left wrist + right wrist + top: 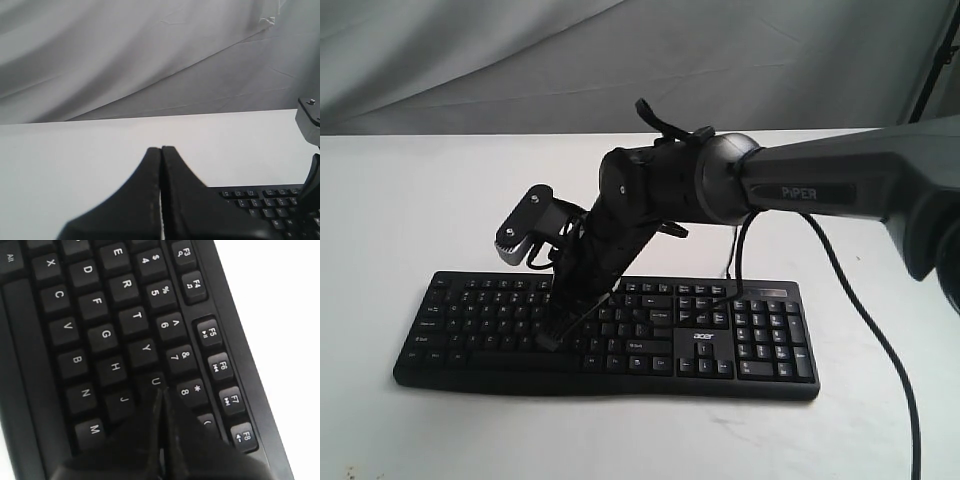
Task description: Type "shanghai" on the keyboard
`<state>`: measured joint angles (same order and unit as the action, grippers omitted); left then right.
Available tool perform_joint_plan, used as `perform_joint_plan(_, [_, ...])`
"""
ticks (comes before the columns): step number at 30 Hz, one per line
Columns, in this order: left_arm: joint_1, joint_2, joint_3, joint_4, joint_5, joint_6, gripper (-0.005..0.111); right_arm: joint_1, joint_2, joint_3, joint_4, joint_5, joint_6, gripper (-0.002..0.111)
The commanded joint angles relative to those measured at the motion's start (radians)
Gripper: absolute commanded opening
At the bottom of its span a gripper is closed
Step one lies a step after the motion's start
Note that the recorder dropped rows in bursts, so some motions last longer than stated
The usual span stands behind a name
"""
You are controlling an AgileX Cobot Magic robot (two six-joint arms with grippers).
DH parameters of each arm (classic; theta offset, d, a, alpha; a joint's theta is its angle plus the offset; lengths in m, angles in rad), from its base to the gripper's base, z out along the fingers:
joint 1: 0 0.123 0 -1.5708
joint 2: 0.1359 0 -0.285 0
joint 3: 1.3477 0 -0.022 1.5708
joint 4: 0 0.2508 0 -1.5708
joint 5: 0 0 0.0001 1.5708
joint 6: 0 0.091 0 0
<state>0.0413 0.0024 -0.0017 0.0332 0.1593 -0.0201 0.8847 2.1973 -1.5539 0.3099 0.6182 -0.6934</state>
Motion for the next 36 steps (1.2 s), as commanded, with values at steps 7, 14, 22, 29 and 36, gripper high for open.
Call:
perform_joint_plan(7, [-0.006, -0.002, 0.002, -0.007, -0.005, -0.003, 0.000, -0.006, 0.017, 0.004, -0.001, -0.001, -0.005, 0.000])
perform_joint_plan(14, [-0.006, -0.002, 0.002, -0.007, -0.005, -0.003, 0.000, -0.006, -0.104, 0.006, -0.101, 0.041, 0.052, 0.000])
perform_joint_plan(22, [-0.006, -0.002, 0.002, -0.007, -0.005, -0.003, 0.000, -0.061, -0.459, 0.158, -0.106, -0.148, 0.069, 0.000])
perform_joint_plan(29, [-0.006, -0.002, 0.002, -0.007, -0.005, -0.003, 0.000, -0.118, -0.784, 0.191, -0.078, -0.206, 0.186, 0.000])
perform_joint_plan(36, [-0.006, -0.002, 0.002, -0.007, -0.005, -0.003, 0.000, -0.124, -0.990, 0.191, -0.030, -0.359, 0.261, 0.000])
